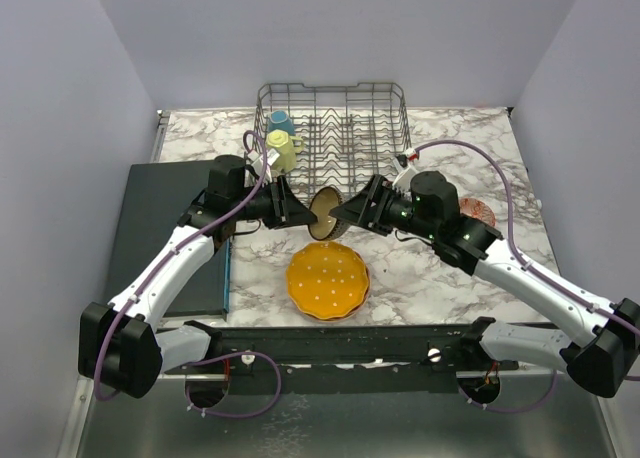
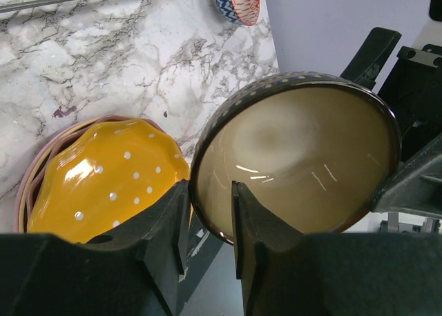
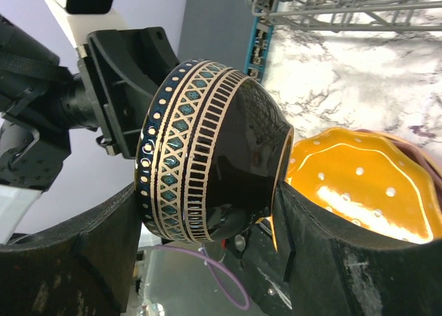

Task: Load the mixed dishes into the dish rack
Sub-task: Pick up the bowl from the center of the board, then turn the bowl upside down on the dish rack.

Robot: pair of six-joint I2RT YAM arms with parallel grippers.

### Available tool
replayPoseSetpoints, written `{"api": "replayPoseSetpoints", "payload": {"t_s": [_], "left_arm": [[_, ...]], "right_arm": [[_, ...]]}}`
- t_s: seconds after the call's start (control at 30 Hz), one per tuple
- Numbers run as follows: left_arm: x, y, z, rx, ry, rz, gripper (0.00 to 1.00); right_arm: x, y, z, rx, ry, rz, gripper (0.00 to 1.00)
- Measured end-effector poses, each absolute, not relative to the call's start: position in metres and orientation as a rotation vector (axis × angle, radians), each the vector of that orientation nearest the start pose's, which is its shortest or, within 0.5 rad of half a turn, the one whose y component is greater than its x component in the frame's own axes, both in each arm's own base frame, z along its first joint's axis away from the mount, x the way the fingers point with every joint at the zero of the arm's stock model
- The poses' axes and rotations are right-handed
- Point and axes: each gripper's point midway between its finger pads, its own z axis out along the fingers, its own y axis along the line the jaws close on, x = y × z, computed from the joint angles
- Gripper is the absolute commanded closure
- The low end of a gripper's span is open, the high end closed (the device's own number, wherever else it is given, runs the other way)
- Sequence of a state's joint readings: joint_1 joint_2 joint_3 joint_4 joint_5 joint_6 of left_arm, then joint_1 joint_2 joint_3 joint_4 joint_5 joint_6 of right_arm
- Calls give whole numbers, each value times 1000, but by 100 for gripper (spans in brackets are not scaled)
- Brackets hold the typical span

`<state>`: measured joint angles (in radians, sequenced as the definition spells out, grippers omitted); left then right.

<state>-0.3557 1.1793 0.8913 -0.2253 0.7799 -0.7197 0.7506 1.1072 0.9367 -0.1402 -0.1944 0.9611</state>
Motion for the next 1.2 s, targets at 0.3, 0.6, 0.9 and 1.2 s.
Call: {"api": "replayPoseSetpoints", "payload": {"t_s": [0.3,0.6,0.9,1.2], "left_arm": [[244,-242,231,143,2249,-1410,48],[249,-233,231,159,2255,-1316,47],[248,-221,219,173,2289,-1197,47],[244,-212,215,209,2287,-1121,47]], "right_arm": [[238,295,266,75,2141,1161,78],[259,279,259,80,2166,1004,79],[294,259,264,54,2170,778,80],[346,241,271,-31,2170,526,84]]}}
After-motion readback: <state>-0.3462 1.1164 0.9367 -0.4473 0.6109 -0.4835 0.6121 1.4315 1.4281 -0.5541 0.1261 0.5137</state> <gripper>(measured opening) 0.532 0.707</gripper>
